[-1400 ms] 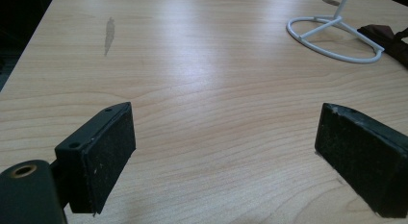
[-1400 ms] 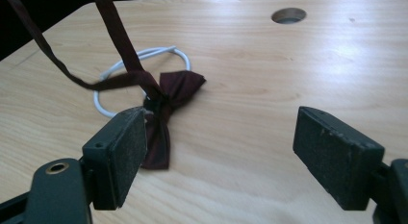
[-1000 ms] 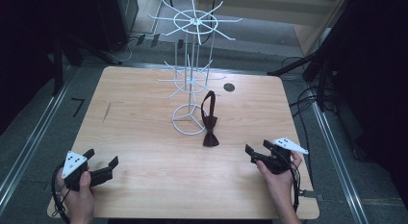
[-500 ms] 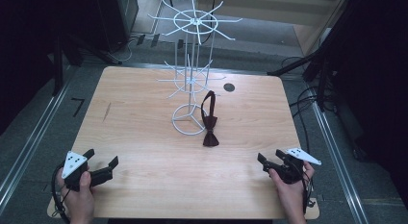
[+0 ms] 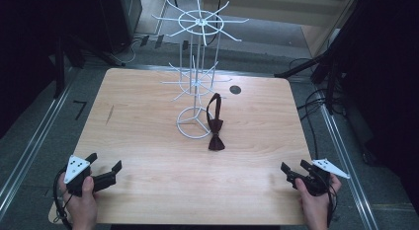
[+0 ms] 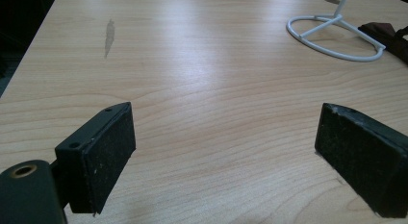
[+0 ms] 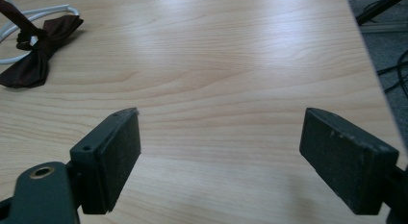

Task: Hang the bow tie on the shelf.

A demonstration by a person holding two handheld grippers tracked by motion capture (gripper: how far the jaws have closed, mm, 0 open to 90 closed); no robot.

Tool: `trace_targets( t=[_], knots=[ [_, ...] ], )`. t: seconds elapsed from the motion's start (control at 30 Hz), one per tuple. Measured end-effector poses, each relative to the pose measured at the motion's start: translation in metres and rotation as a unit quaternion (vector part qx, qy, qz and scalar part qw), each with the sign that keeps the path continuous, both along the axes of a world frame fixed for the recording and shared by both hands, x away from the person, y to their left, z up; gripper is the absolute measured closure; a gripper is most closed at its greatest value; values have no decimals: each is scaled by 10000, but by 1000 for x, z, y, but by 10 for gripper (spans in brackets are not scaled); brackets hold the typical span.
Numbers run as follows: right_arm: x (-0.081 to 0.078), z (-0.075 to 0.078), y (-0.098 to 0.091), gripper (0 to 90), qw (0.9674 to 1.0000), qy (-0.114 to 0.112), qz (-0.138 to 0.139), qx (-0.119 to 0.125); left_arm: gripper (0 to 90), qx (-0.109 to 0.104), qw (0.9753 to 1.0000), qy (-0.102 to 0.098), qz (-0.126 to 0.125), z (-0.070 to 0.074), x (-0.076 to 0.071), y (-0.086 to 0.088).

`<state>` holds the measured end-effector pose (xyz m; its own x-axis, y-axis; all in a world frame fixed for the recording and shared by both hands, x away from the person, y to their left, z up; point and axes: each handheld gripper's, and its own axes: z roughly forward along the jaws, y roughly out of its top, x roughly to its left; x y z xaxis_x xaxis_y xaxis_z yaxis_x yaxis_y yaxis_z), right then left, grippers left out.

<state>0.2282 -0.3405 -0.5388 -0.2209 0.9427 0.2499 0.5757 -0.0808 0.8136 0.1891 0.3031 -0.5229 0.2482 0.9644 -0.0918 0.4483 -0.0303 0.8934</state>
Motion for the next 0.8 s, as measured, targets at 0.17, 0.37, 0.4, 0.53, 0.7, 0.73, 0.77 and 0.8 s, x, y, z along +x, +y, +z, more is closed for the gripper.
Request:
trace_targets(
  t=[0.17, 0.37, 0.4, 0.53, 0.7, 0.73, 0.77, 0.8],
  knots=[
    [-8, -2, -20, 144, 9999, -36, -128, -56, 75, -1, 10000, -6, 17, 0, 0, 0],
    [-21, -4, -44, 147, 9993, -70, -367, 32, 75, -25, 10000, -15, -1, 0, 0, 0],
    [-23, -4, -45, 149, 9993, -68, -374, 42, 75, -26, 10000, -13, -2, 0, 0, 0],
    [-27, -6, -50, 149, 9993, -73, -362, 15, 75, -22, 10000, 5, 19, 0, 0, 0],
    [-30, -11, -55, 184, 9987, -155, -469, 120, 75, -42, 10000, -21, 6, 0, 0, 1],
    [-31, -12, -54, 185, 9988, -192, -444, 91, 75, -40, 10000, -16, 5, 0, 0, 1],
    [-31, -12, -53, 186, 9988, -188, -447, 62, 75, -32, 10000, -8, -3, 0, 0, 0],
    [-31, -12, -52, 186, 9987, -237, -445, -1, 75, 1, 10000, 6, 3, 0, 0, 0]
  ],
)
